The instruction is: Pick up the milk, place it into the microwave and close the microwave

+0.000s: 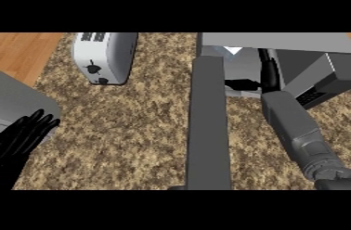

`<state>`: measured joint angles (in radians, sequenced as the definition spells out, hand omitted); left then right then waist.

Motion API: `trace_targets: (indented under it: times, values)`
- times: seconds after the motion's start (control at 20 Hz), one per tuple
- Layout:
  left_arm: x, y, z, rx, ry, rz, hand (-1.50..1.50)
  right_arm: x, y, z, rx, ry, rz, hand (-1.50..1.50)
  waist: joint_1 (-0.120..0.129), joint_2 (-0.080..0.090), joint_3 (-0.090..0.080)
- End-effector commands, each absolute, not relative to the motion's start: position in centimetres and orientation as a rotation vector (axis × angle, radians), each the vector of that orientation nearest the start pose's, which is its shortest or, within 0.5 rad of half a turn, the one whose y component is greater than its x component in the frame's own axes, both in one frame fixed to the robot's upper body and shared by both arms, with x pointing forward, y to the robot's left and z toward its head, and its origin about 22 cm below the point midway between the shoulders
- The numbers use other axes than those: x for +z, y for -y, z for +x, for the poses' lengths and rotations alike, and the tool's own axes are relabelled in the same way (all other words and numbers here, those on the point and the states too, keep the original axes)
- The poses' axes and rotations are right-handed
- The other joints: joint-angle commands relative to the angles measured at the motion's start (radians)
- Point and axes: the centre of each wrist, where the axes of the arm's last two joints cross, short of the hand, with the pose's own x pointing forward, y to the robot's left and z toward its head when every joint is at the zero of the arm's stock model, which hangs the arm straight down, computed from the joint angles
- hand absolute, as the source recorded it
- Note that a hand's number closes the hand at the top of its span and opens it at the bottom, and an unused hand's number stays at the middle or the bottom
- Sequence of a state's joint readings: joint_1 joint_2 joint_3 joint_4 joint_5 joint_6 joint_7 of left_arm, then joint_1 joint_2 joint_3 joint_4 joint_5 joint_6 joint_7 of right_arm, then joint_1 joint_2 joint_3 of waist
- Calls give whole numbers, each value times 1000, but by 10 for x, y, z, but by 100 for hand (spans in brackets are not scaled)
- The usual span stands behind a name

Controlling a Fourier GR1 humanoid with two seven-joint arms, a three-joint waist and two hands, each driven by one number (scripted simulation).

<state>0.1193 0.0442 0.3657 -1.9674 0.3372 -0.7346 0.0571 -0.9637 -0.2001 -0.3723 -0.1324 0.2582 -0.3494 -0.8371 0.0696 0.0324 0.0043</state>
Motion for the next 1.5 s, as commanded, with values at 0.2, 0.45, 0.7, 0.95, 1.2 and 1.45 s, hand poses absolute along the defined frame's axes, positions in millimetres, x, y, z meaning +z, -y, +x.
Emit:
trace_targets:
  times: [0.2,0.45,0.7,0.95,1.2,1.45]
  values:
    - [75,-299,196,-316,1867,-422,150,-50,243,386,83,1880,-182,-150,-34,-15,-1]
    - [70,-276,190,-322,1800,-483,150,-81,245,360,69,1871,-47,-150,-63,-31,-4]
    - [63,-247,206,-351,1766,-491,150,-112,243,327,73,1857,-37,-150,-78,-35,-5]
    - [64,-240,201,-462,1751,-512,150,-129,250,298,90,1838,-65,-150,-88,-40,-6]
    - [86,-208,221,-499,1760,-485,150,-149,278,248,41,1817,-91,-150,-102,-41,-6]
    - [64,-169,244,-657,1783,-516,150,-138,295,229,45,1838,-91,-150,-105,-38,-7]
